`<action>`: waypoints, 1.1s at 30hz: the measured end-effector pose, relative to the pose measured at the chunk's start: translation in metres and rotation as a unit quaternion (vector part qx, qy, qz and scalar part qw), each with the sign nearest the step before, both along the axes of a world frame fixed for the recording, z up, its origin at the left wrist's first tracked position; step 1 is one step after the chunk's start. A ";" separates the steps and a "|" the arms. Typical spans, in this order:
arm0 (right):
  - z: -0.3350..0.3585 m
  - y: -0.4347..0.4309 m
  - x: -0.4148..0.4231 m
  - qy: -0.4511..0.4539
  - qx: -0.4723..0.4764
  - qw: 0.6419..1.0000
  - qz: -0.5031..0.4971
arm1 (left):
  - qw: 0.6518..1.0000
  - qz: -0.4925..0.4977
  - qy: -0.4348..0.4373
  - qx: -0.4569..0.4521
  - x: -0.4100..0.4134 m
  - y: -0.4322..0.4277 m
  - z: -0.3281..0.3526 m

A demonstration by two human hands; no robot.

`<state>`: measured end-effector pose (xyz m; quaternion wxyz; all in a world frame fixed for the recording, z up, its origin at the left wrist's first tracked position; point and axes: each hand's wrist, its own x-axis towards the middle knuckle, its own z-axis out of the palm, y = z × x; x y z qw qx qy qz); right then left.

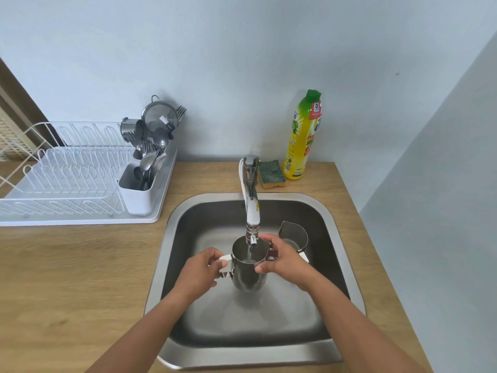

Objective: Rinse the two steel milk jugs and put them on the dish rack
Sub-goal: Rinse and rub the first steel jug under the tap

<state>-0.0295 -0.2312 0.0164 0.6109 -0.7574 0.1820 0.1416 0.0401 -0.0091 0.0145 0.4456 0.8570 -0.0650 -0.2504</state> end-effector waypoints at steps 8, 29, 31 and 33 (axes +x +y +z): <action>-0.013 0.010 -0.001 -0.003 0.080 0.996 -0.050 | 0.999 0.019 -0.039 0.025 0.004 -0.003 0.000; -0.010 0.025 0.018 0.166 0.041 0.981 -0.091 | 0.985 0.074 0.153 -0.026 0.022 -0.006 -0.006; -0.010 0.027 0.019 0.178 0.048 0.977 -0.102 | 0.983 0.084 0.158 -0.035 0.023 -0.007 -0.006; -0.009 0.028 0.020 0.188 0.049 0.975 -0.110 | 0.979 0.094 0.174 -0.055 0.024 -0.009 -0.003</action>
